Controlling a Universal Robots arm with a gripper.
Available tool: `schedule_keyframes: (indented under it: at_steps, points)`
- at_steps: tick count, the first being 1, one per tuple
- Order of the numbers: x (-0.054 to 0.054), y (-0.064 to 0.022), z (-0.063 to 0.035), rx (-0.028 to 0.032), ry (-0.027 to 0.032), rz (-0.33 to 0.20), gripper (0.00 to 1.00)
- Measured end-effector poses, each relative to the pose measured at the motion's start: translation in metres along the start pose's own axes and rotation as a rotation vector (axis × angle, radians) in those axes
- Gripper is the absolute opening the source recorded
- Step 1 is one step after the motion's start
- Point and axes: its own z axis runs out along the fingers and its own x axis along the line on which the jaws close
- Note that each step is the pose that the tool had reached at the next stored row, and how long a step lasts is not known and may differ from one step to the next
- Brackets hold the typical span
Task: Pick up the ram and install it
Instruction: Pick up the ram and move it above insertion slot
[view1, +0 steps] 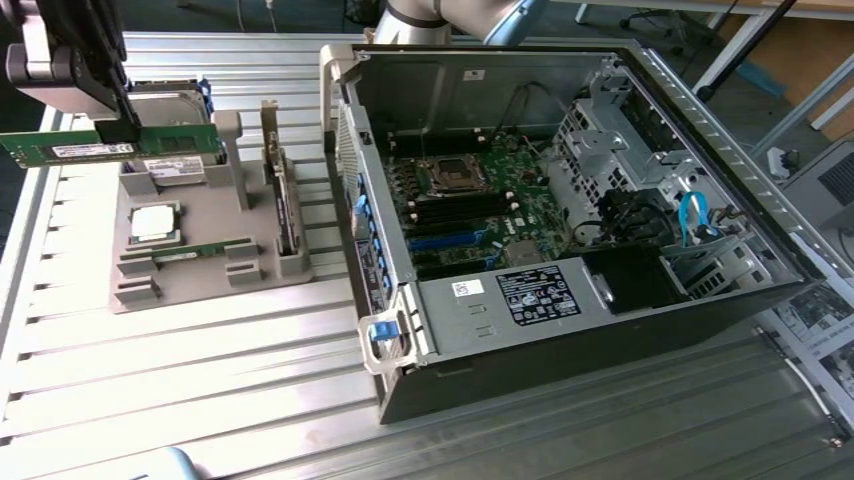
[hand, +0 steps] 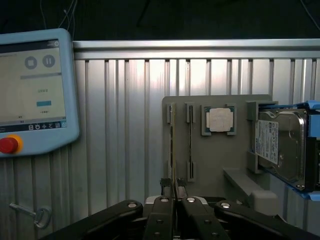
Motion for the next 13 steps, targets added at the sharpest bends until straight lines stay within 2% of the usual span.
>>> schedule_keyframes:
  at_steps: [7, 13]
  points:
    - [0.0000, -0.0010, -0.0001, -0.0001, 0.0001, 0.000, 0.12]
    - [0.0001, -0.0070, 0.0001, 0.0001, 0.0000, 0.000, 0.12]
